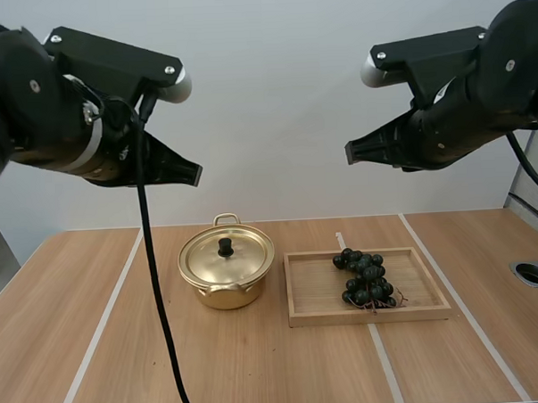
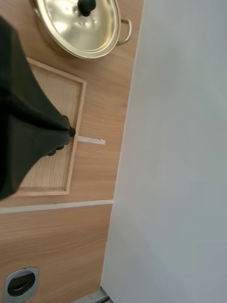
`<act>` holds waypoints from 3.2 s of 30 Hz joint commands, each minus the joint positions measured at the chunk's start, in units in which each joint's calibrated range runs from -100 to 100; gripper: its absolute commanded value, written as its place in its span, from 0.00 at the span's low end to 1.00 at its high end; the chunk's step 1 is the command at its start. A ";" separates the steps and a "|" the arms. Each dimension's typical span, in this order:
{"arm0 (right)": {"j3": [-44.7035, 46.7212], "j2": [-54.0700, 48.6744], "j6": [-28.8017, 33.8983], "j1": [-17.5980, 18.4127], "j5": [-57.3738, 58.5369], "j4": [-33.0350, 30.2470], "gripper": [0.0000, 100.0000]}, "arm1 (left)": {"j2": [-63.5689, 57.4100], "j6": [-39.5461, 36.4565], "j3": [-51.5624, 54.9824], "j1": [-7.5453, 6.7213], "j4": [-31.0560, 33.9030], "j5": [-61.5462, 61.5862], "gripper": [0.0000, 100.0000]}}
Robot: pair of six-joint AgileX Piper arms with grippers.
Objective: Open the pot, put the grape inside, and close it
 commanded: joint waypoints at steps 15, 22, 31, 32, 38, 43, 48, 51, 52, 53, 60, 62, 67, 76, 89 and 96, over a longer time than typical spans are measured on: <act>-0.86 2.85 -1.42 0.08 1.81 -0.18 0.00 | 3.12 1.09 -0.54 0.10 -0.22 -1.40 0.00; -0.86 2.85 -8.12 0.08 1.10 -0.29 0.00 | 3.12 9.67 -0.54 0.10 0.50 -5.33 0.00; -0.86 2.85 -9.72 0.08 0.33 -0.29 0.00 | 3.12 12.37 -0.54 0.10 -0.66 -9.10 0.06; -0.86 2.85 -9.72 0.08 0.08 -0.29 0.00 | 3.12 13.87 -0.54 0.10 -1.57 -8.66 0.14; -0.86 2.85 -9.72 0.08 -1.59 -0.29 0.68 | 3.12 18.85 -0.54 0.10 -7.20 -8.52 1.00; -0.86 2.85 -9.81 0.08 -2.27 -0.29 1.00 | 5.68 22.50 -0.54 0.02 -11.17 -7.20 1.00; -0.86 2.85 -9.81 0.08 -2.27 -0.29 1.00 | 13.14 22.93 -0.54 -0.65 -11.70 -6.63 1.00; -0.86 3.39 -9.72 0.08 -2.09 -0.17 1.00 | 17.63 23.03 -0.54 -1.69 -12.45 -6.98 1.00; -0.86 3.75 -9.72 0.08 -2.09 -0.04 1.00 | 18.90 23.03 -0.54 -2.04 -12.93 -7.35 1.00; -0.86 4.10 -9.72 0.08 -1.83 0.25 1.00 | 20.42 23.03 -0.54 -2.52 -13.33 -8.08 1.00; -0.86 7.65 -9.72 0.08 0.48 2.41 1.00 | 29.84 22.27 -2.06 -4.22 -13.45 -13.04 1.00; -0.86 8.71 -9.72 0.08 0.58 2.89 1.00 | 32.29 22.15 -3.33 -4.22 -13.45 -13.04 1.00; -0.86 10.34 -9.72 0.08 0.84 4.60 1.00 | 38.13 22.03 -6.66 -4.22 -13.66 -12.64 1.00; -0.86 12.04 -9.72 0.08 1.08 5.34 1.00 | 46.51 22.03 -7.49 -4.22 -13.66 -14.62 1.00; -0.86 12.16 -9.72 0.08 0.79 5.34 1.00 | 53.22 22.03 -7.49 -4.22 -13.66 -15.81 1.00; -0.86 12.16 -9.72 0.08 0.57 5.34 1.00 | 54.42 22.03 -7.49 -4.22 -13.66 -13.92 1.00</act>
